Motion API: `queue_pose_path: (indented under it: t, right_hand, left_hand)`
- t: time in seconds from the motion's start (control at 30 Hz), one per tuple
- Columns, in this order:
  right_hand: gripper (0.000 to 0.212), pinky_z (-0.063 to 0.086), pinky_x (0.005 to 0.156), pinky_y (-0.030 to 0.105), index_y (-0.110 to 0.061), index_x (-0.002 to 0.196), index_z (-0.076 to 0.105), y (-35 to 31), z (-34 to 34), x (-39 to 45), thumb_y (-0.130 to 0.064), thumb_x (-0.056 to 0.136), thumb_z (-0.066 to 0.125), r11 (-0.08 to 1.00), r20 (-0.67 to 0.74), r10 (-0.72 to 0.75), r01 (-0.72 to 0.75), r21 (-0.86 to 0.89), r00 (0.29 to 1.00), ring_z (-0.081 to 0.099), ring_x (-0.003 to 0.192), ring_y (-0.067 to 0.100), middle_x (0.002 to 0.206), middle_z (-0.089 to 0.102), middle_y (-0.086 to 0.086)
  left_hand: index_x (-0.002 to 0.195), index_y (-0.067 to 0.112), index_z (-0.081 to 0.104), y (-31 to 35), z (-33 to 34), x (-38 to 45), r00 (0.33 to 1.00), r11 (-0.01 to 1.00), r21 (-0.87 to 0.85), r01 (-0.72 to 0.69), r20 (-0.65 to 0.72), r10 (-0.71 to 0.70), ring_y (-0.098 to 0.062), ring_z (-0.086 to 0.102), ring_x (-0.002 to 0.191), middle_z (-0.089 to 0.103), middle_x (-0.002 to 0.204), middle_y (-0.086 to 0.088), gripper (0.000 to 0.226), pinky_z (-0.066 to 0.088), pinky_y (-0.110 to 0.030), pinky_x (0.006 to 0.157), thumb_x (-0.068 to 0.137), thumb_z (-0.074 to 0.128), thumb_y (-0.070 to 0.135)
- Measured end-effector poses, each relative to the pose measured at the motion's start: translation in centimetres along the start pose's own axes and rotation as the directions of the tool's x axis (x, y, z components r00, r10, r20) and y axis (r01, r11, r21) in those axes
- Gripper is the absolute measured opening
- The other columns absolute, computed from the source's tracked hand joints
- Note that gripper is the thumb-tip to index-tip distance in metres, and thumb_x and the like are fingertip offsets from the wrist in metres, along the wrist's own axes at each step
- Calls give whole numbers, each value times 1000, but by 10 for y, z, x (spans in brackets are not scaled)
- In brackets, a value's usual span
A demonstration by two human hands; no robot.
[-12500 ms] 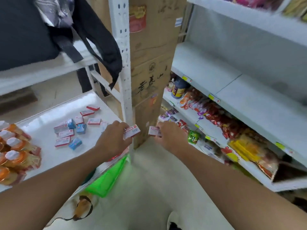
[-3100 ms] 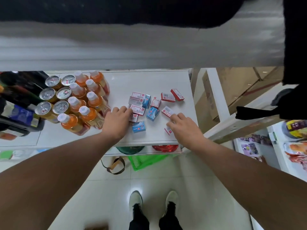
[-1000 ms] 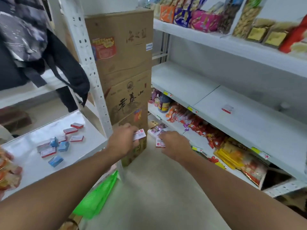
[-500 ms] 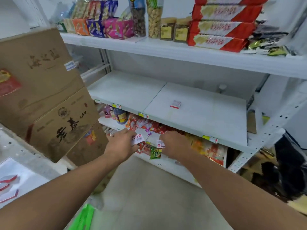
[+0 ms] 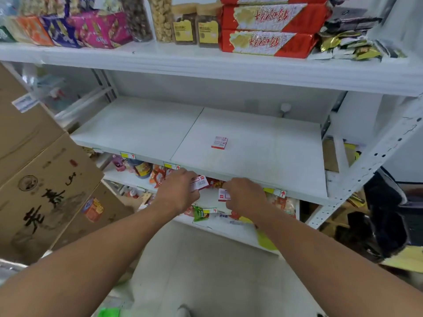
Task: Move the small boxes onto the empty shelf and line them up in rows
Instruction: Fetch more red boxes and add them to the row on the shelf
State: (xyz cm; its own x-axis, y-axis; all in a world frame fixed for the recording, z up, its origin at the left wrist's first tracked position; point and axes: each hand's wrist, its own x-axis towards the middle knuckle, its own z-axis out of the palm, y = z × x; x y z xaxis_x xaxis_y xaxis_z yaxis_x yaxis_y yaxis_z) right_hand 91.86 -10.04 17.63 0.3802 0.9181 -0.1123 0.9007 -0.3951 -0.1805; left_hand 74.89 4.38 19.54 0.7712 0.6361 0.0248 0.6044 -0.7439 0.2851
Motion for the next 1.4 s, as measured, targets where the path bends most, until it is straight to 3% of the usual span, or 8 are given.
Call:
queue_pose_path:
  t: [0.1,0.27,0.43,0.7,1.27,1.4]
  right_hand:
    - [19,42,69,35,-22,108,70,0,1,23,-21,89,68,999,-38,50,-50,-1,998,63,101,27,102,62,1]
    - [32,52,76,39,-22,123,71,-12,-12,61,-28,91,71,991,-59,119,-122,-51,991,63,106,30,110,65,3]
    - [26,56,75,39,-21,114,71,-19,-36,105,-26,89,70,974,-64,213,-217,-67,975,66,100,31,106,66,4]
    - [28,57,76,38,-21,118,73,-9,-39,146,-25,90,70,956,-63,292,-293,-6,954,65,101,29,108,69,3]
    - [31,55,79,37,-26,126,70,62,29,216,-23,95,68,960,66,274,-277,42,960,63,103,24,110,65,1]
    - [23,49,74,35,-23,117,71,68,38,222,-20,95,66,949,83,307,-312,51,948,62,103,26,108,64,2]
  left_hand:
    - [128,25,71,-14,3,34,998,998,-10,-59,0,59,-28,63,102,64,112,-3,43,56,-42,80,87,75,33]
    - [138,21,67,-43,-4,94,988,986,-65,-151,-1,152,-29,60,109,63,120,-4,51,58,-49,88,89,76,31]
    - [138,20,67,-65,-16,155,974,970,-86,-227,4,228,-25,59,105,63,120,-4,50,59,-49,87,89,74,32]
    - [137,19,67,-82,-3,213,961,959,-89,-269,38,273,-21,60,98,64,112,-2,50,60,-44,85,89,74,32]
    - [134,31,70,-69,81,281,974,992,10,-126,189,122,-17,62,104,71,118,6,41,63,-41,85,93,76,31]
    - [136,28,69,-67,103,302,964,985,-12,-172,206,170,-19,62,105,71,123,4,44,64,-43,86,93,77,29]
